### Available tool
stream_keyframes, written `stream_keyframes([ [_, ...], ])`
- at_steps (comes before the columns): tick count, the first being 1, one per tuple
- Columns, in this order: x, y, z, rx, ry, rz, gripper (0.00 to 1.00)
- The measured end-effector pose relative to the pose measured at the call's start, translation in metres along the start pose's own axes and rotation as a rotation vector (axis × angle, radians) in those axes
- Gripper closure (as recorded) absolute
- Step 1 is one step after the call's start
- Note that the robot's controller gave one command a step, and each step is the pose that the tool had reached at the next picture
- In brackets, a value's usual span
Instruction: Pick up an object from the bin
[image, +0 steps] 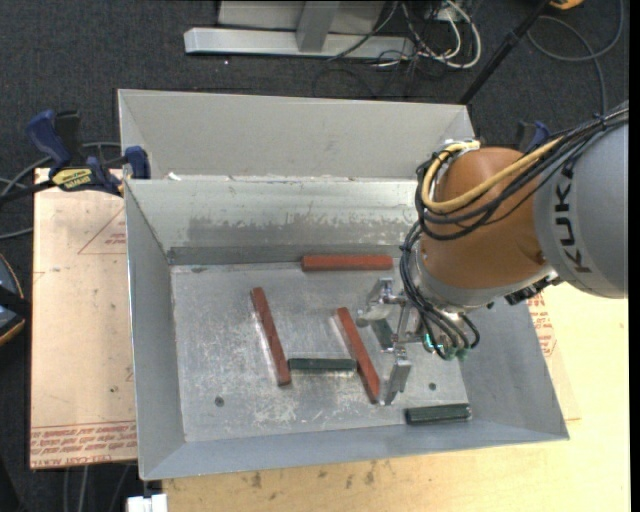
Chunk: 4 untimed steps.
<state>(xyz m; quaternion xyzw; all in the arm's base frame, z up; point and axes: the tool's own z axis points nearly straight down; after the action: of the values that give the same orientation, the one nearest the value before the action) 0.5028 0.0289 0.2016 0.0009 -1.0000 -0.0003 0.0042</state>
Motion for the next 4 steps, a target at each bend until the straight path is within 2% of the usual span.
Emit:
stream_keyframes([
  [1,-0.002,0.0,-0.004,0.0,-0.008,0.001,0.0],
  [2,-0.015,0.016,0.046,-0.001,-0.016,0.031,0.0],
  [3,-0.009,0.01,0.124,-0.002,-0.023,0.008,1.0],
  [4,-0.008,0.01,0.124,-0.002,-0.023,0.008,1.0],
])
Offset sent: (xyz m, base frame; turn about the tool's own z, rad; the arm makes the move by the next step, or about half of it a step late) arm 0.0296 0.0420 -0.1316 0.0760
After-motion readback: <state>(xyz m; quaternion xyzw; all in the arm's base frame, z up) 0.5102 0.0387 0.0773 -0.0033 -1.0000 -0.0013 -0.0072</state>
